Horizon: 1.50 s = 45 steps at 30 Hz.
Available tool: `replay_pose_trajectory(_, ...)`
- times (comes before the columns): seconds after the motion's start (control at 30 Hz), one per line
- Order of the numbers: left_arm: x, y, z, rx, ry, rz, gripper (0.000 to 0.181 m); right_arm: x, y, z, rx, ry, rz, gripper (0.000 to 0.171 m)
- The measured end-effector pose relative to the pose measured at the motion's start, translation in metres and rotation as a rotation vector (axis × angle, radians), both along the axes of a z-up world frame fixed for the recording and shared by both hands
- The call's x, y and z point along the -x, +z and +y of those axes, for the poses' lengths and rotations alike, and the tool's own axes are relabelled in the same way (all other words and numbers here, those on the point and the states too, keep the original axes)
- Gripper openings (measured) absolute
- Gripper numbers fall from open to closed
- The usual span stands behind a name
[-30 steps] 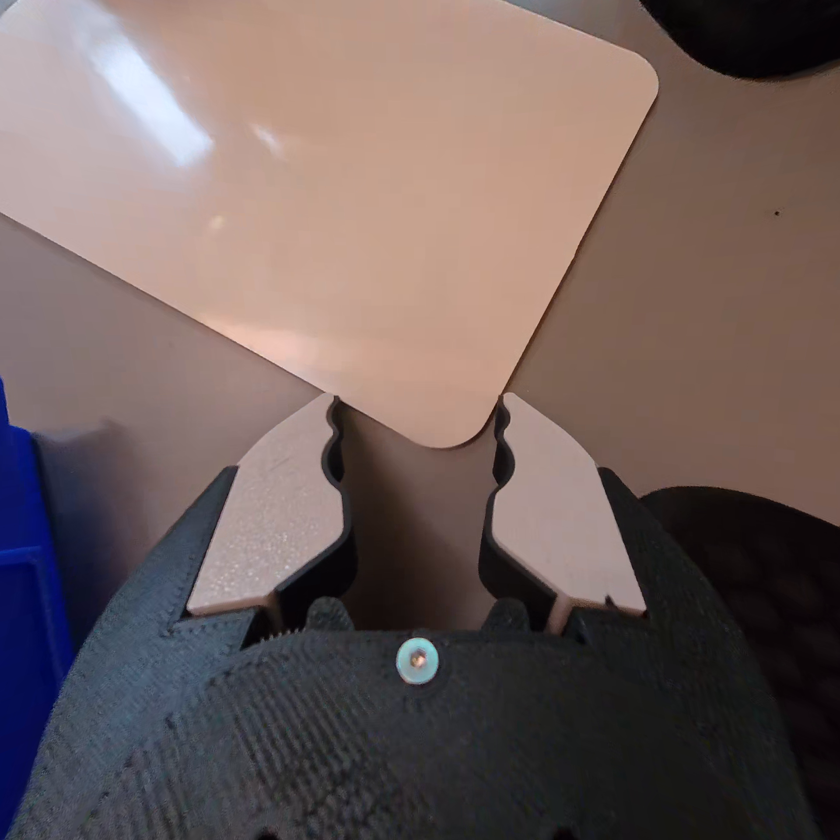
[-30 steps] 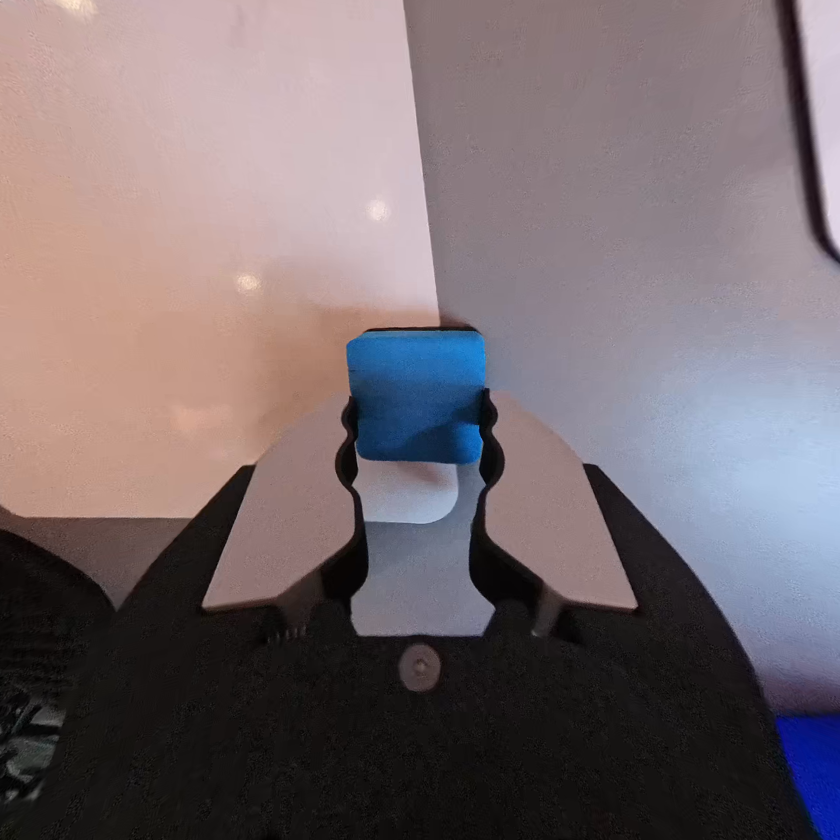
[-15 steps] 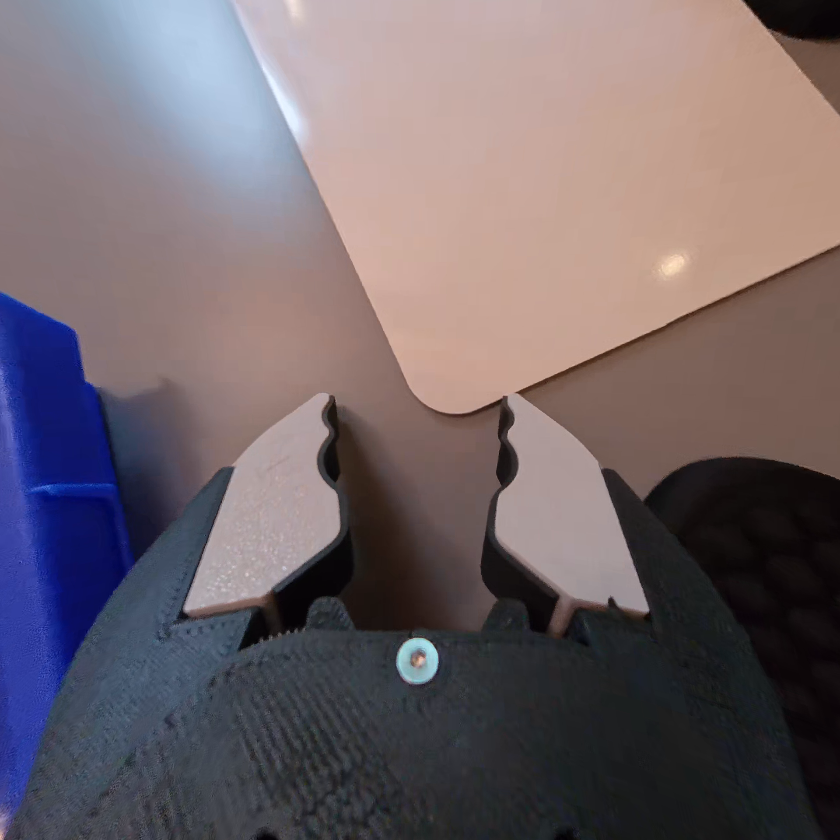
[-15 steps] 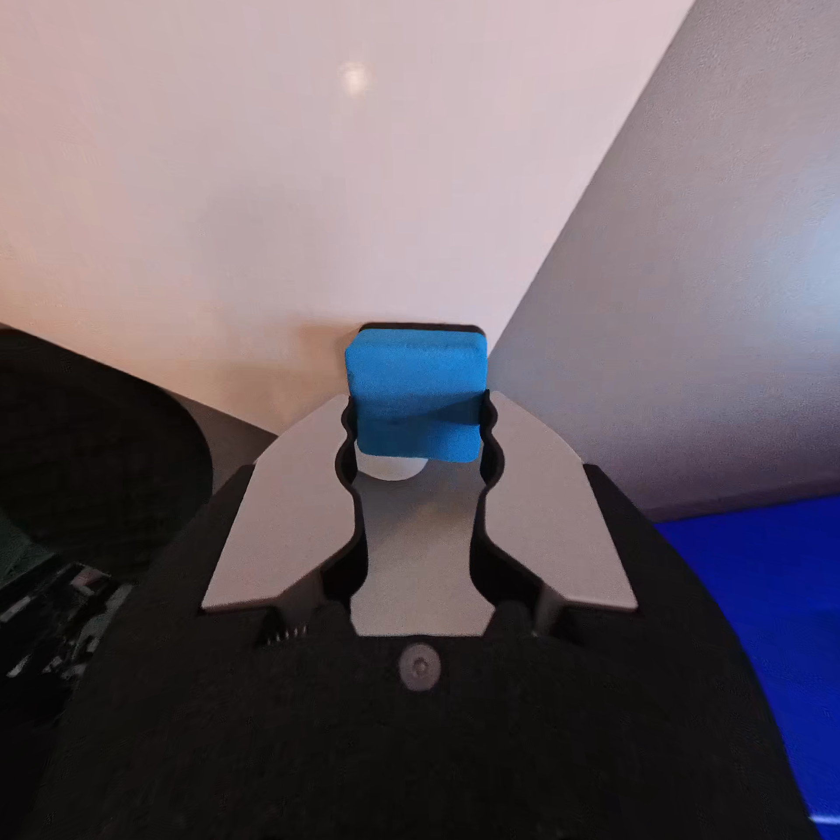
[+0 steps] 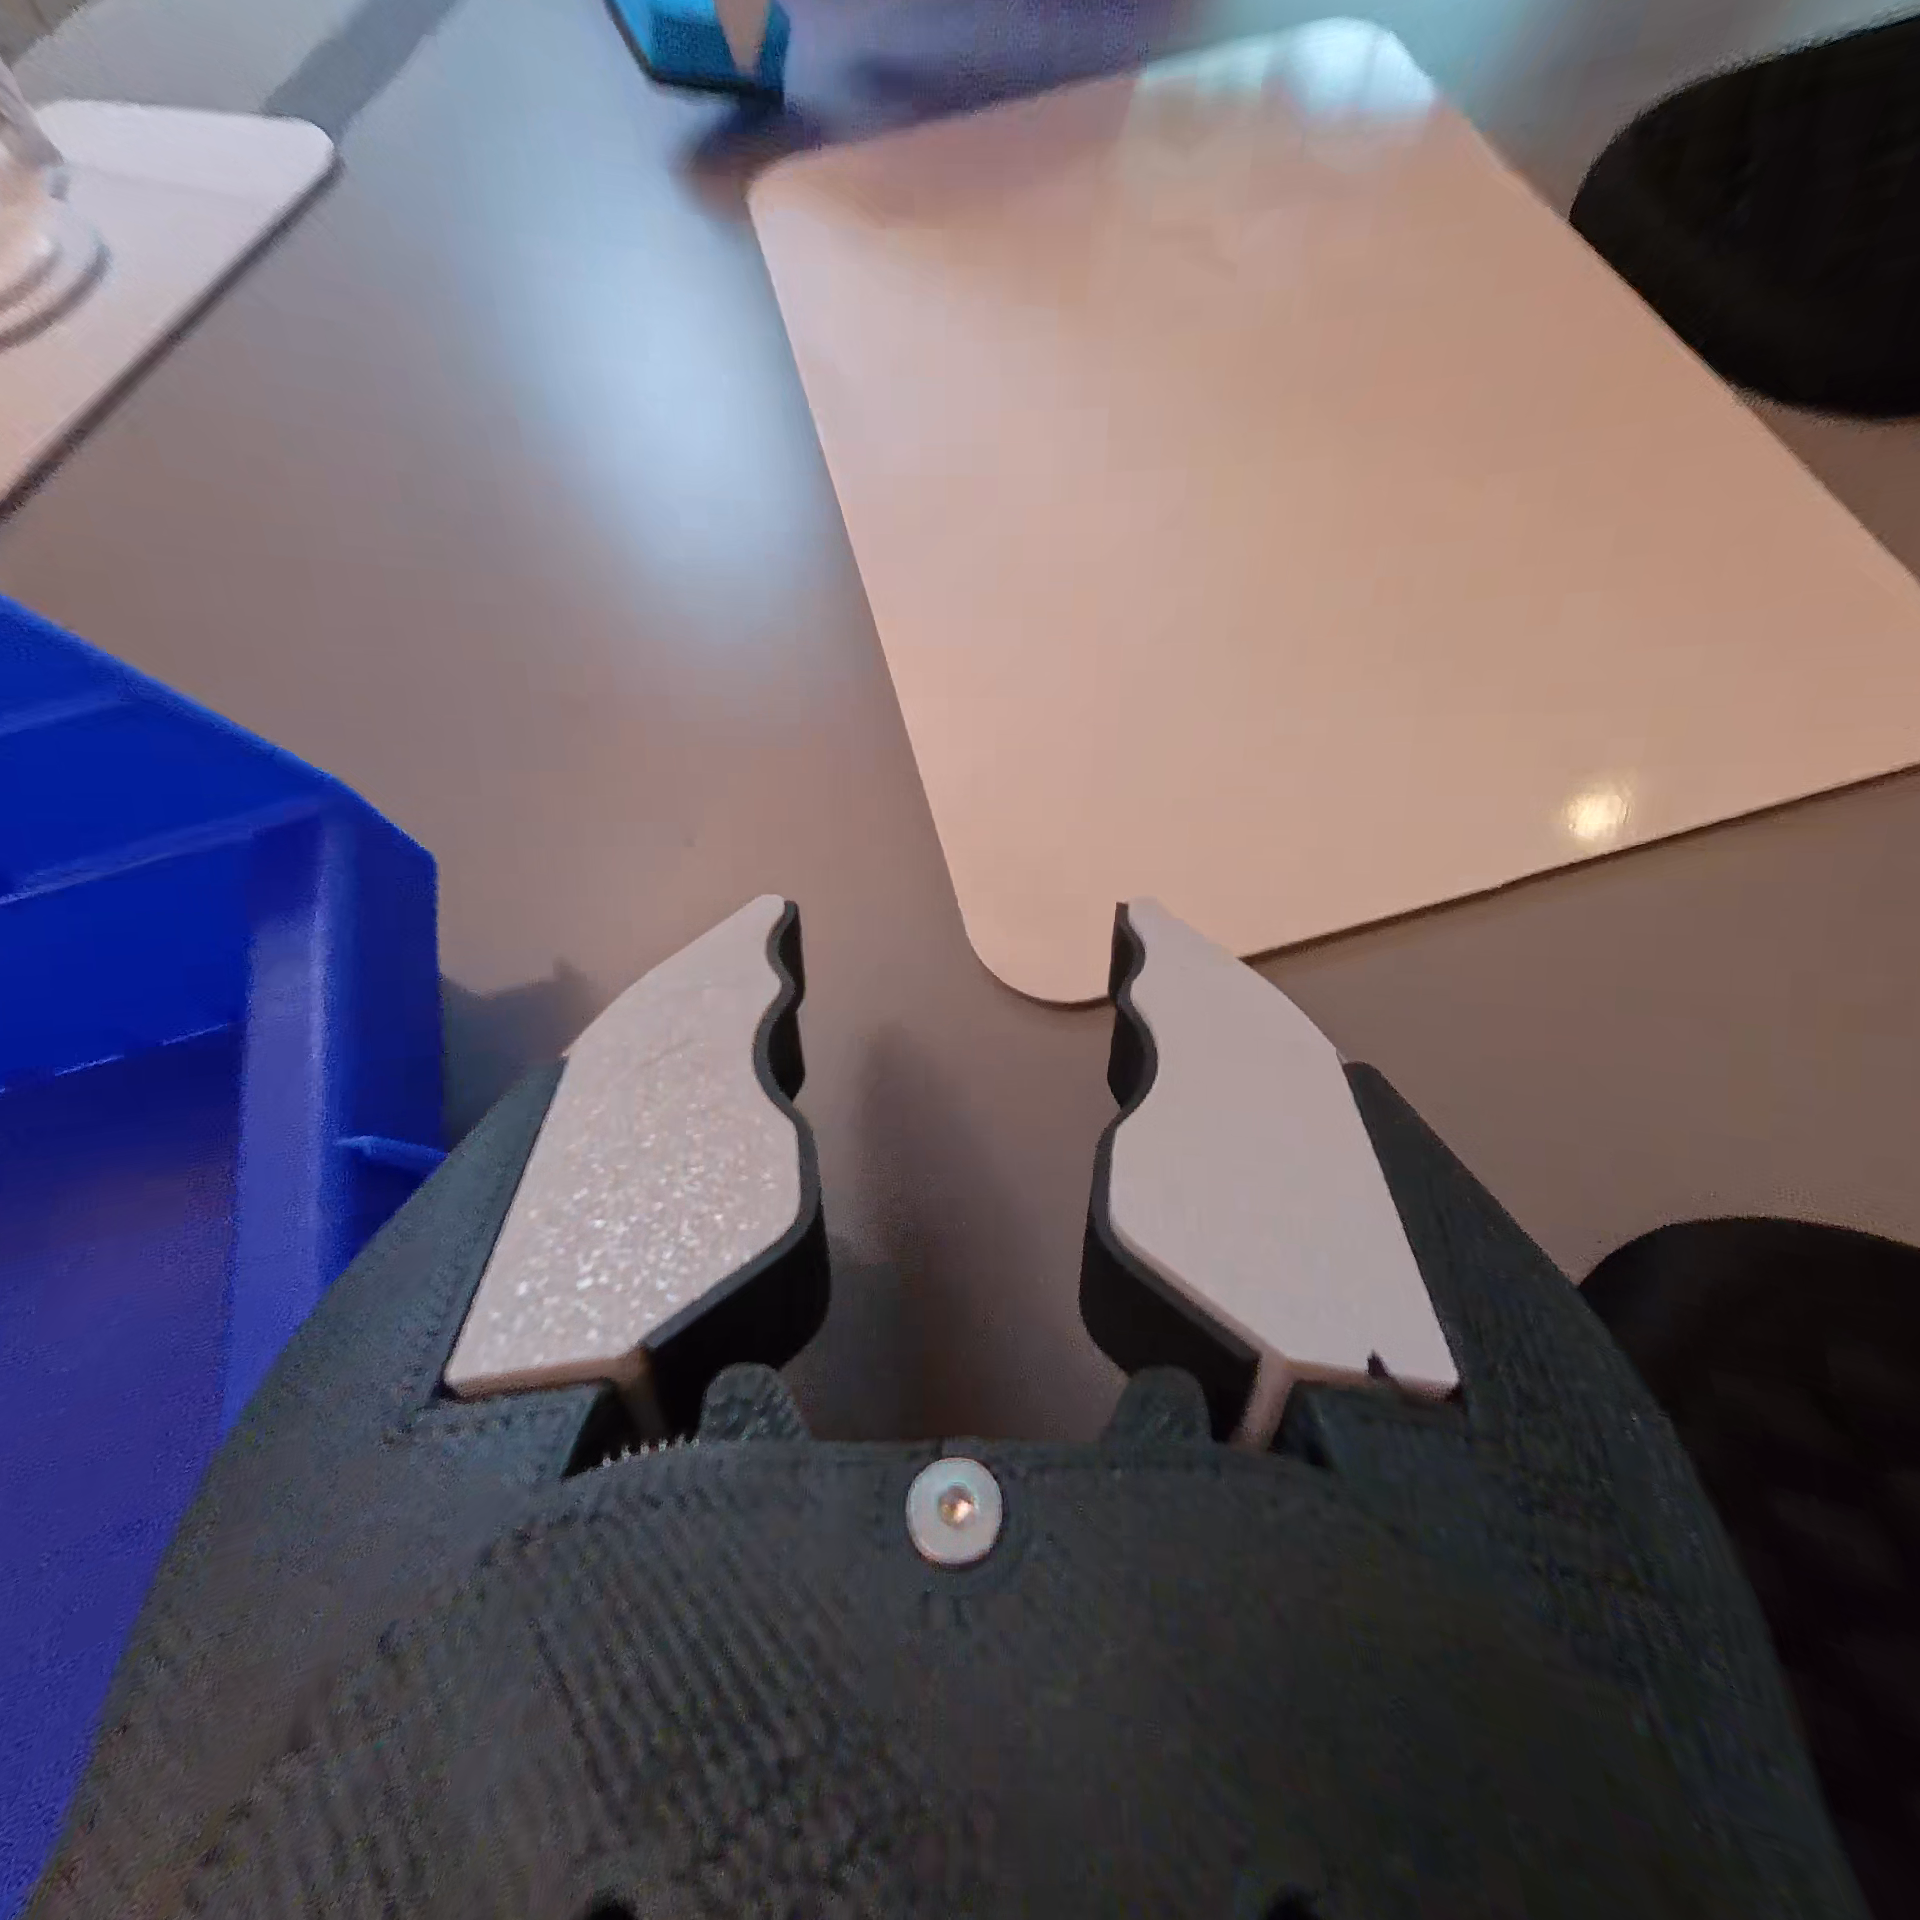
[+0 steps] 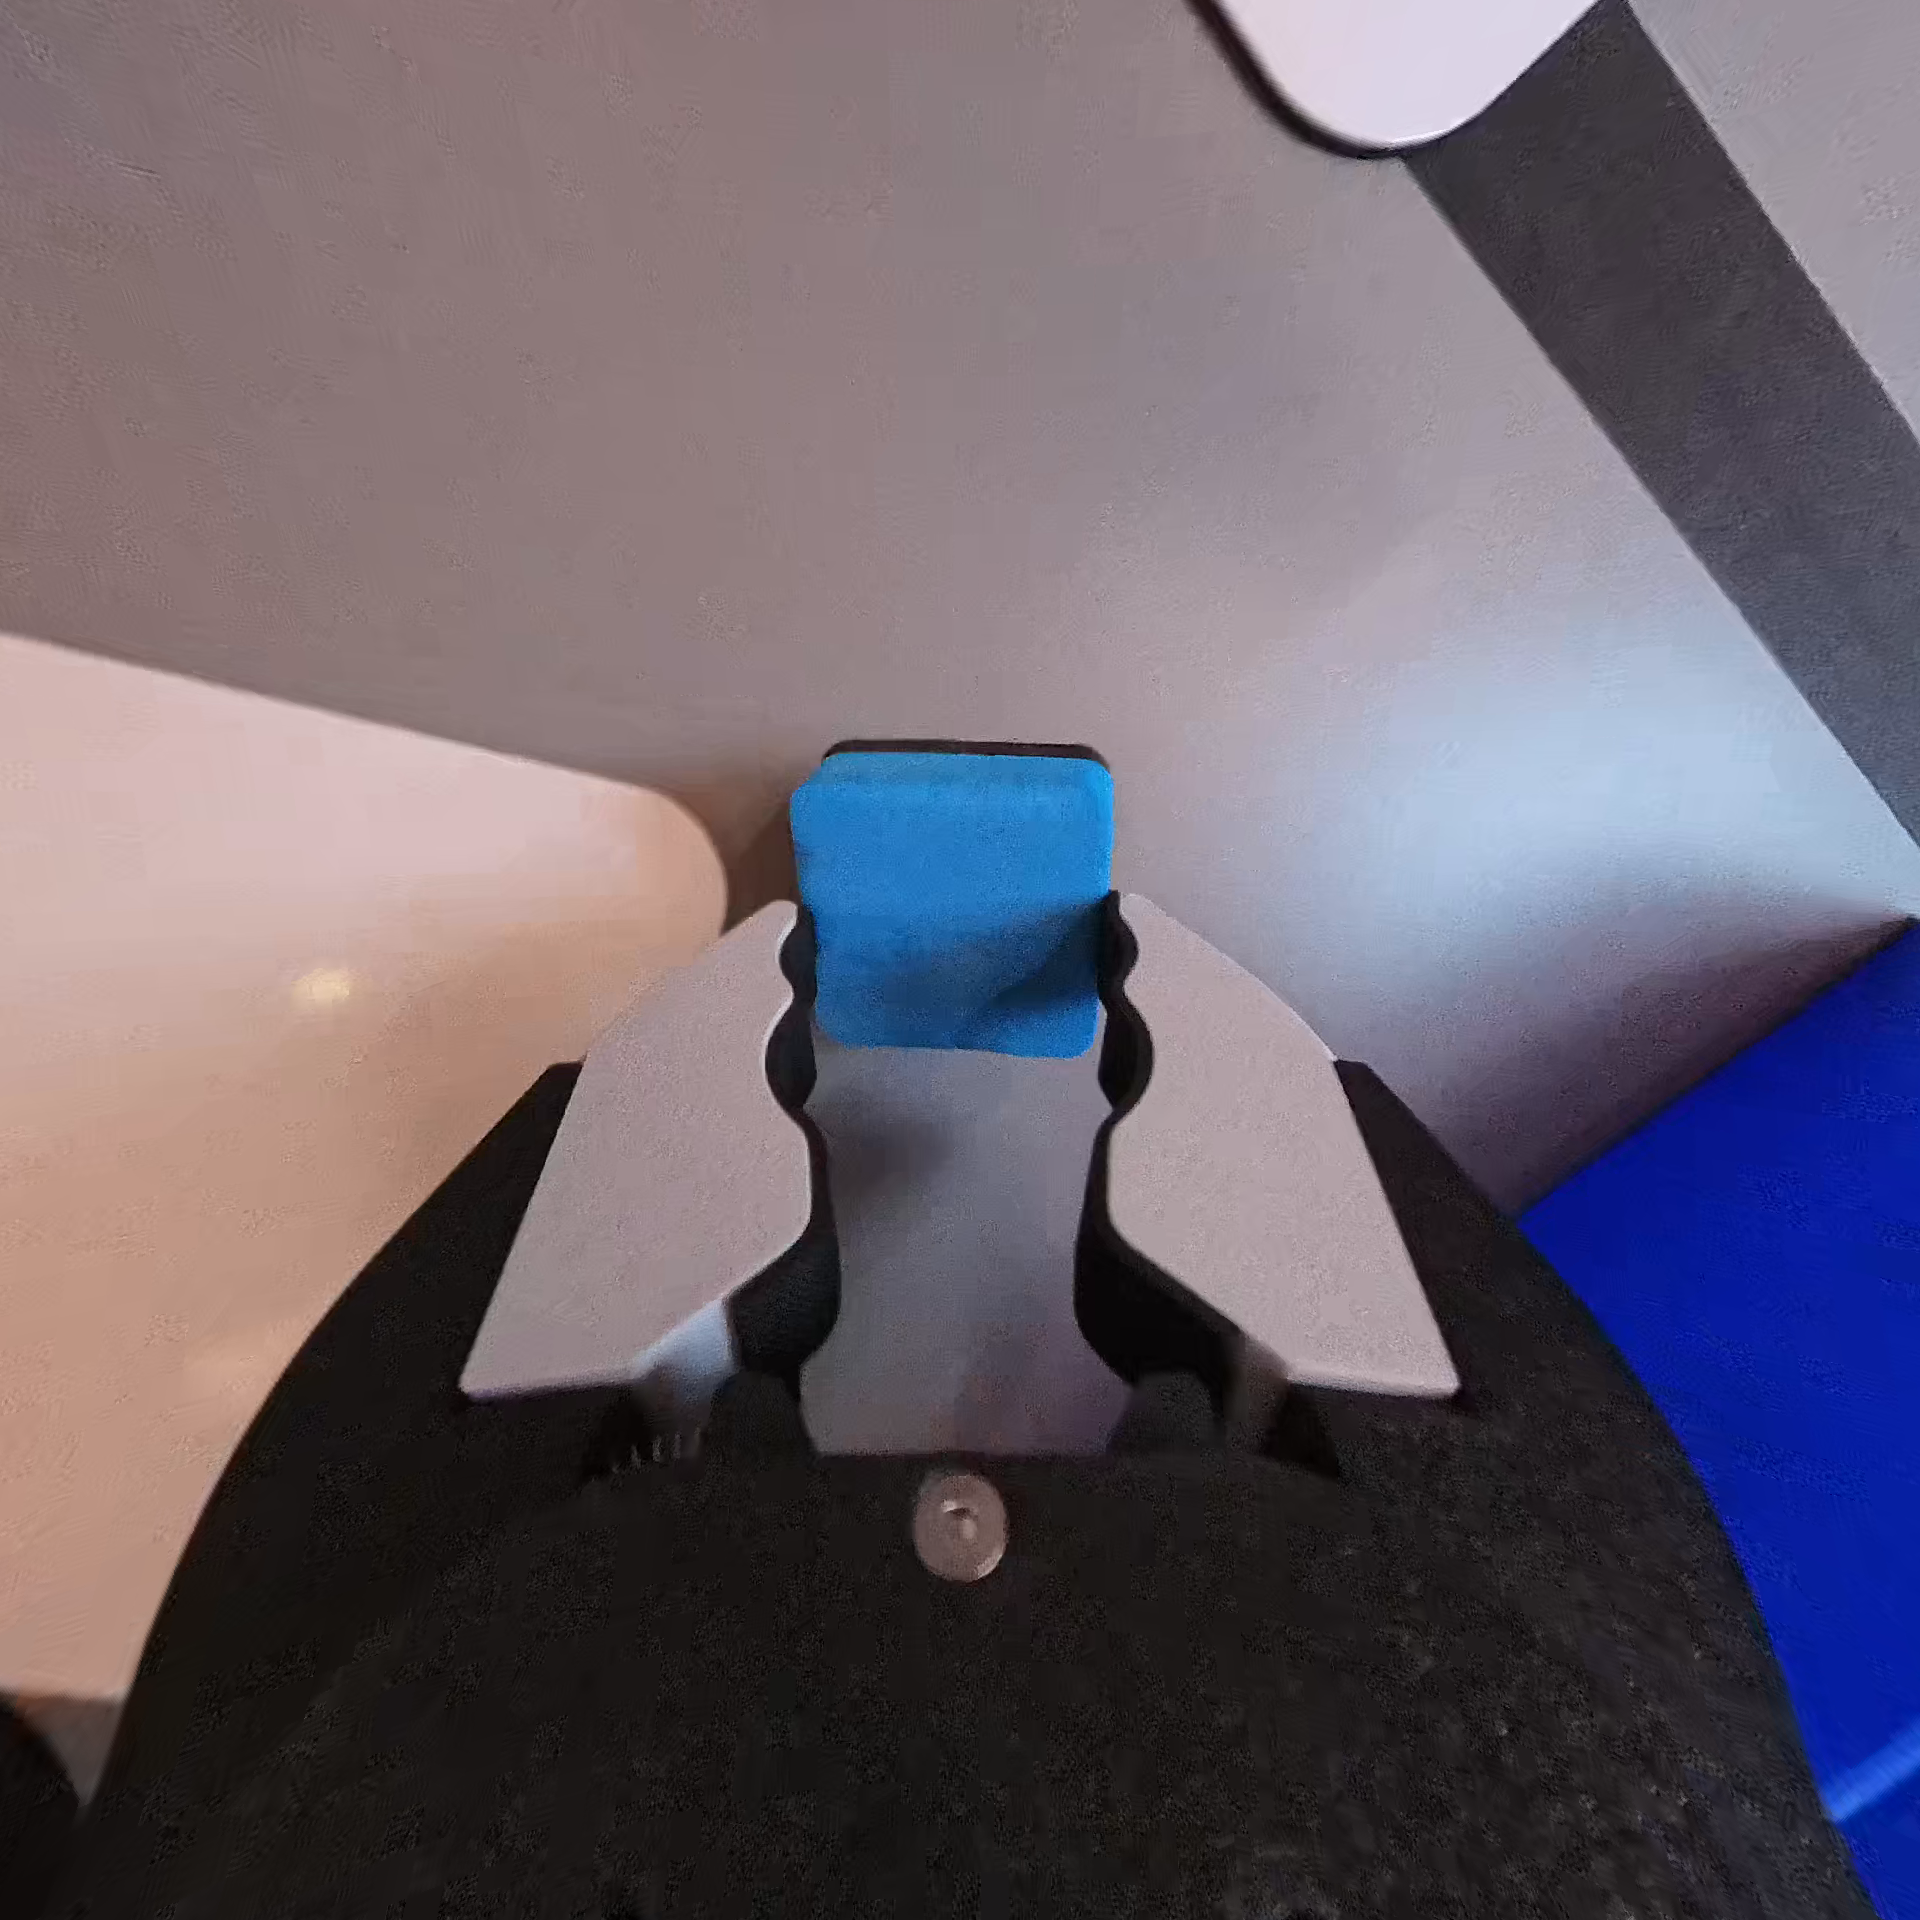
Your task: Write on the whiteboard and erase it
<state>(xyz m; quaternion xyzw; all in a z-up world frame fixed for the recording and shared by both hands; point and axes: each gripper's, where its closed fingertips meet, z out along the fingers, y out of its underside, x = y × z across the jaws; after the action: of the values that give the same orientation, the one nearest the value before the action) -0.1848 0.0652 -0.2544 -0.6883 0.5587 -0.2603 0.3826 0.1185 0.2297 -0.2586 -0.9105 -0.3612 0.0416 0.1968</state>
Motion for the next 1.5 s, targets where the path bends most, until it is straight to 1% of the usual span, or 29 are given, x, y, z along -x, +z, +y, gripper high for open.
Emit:
replay_pose_trajectory(0.1,0.000,0.009,0.006,-0.008,0.031,-0.071,0.052,-0.001,-0.015,0.018,0.041,-0.043,0.052,0.053)
replay_pose_trajectory(0.2,-0.001,0.008,0.006,0.012,0.019,-0.103,0.034,0.001,-0.015,0.020,0.024,-0.019,0.074,0.054)
replay_pose_trajectory(0.23,-0.003,0.008,0.007,0.023,0.017,-0.113,0.032,0.001,-0.013,0.020,0.007,-0.010,0.067,0.060)
replay_pose_trajectory(0.33,-0.005,0.009,0.008,0.048,0.005,-0.135,0.034,0.004,0.003,0.019,-0.087,0.006,0.097,0.070)
replay_pose_trajectory(0.4,-0.005,0.009,0.007,0.067,-0.009,-0.127,0.039,0.010,0.021,0.017,-0.175,0.029,0.135,0.077)
replay_pose_trajectory(0.47,-0.002,0.009,0.006,0.063,-0.025,-0.107,0.044,0.027,0.038,0.000,-0.231,0.100,0.219,0.079)
replay_pose_trajectory(0.53,0.002,0.007,0.002,0.077,-0.033,-0.080,0.051,0.046,0.046,-0.030,-0.222,0.194,0.327,0.077)
replay_pose_trajectory(0.67,0.012,0.000,-0.006,0.107,-0.043,-0.012,0.064,0.060,0.033,-0.089,-0.252,0.377,0.391,0.074)
replay_pose_trajectory(0.7,0.015,-0.001,-0.008,0.117,-0.047,0.005,0.067,0.061,0.029,-0.102,-0.272,0.420,0.408,0.070)
replay_pose_trajectory(0.77,0.018,-0.003,-0.017,0.153,-0.064,0.044,0.070,0.060,0.023,-0.123,-0.306,0.476,0.457,0.067)
replay_pose_trajectory(0.9,0.012,-0.012,-0.027,0.160,-0.096,0.149,0.069,0.049,0.025,-0.131,-0.354,0.461,0.537,0.061)
replay_pose_trajectory(1.0,0.003,-0.026,-0.030,0.147,-0.126,0.255,0.067,0.040,0.031,-0.134,-0.390,0.458,0.581,0.056)
replay_pose_trajectory(1.13,-0.009,-0.028,-0.026,0.143,-0.132,0.292,0.066,0.020,0.017,-0.141,-0.381,0.456,0.570,0.056)
replay_pose_trajectory(1.2,-0.012,-0.029,-0.024,0.140,-0.127,0.313,0.067,0.014,0.013,-0.147,-0.321,0.456,0.591,0.058)
replay_pose_trajectory(1.33,-0.018,-0.028,-0.013,0.137,-0.093,0.277,0.066,0.004,0.001,-0.156,-0.231,0.508,0.519,0.062)
replay_pose_trajectory(1.43,-0.023,-0.027,-0.006,0.125,-0.064,0.229,0.065,0.000,0.004,-0.165,-0.176,0.530,0.520,0.063)
replay_pose_trajectory(1.5,-0.025,-0.026,0.002,0.089,-0.035,0.192,0.066,-0.010,0.002,-0.168,-0.144,0.528,0.471,0.065)
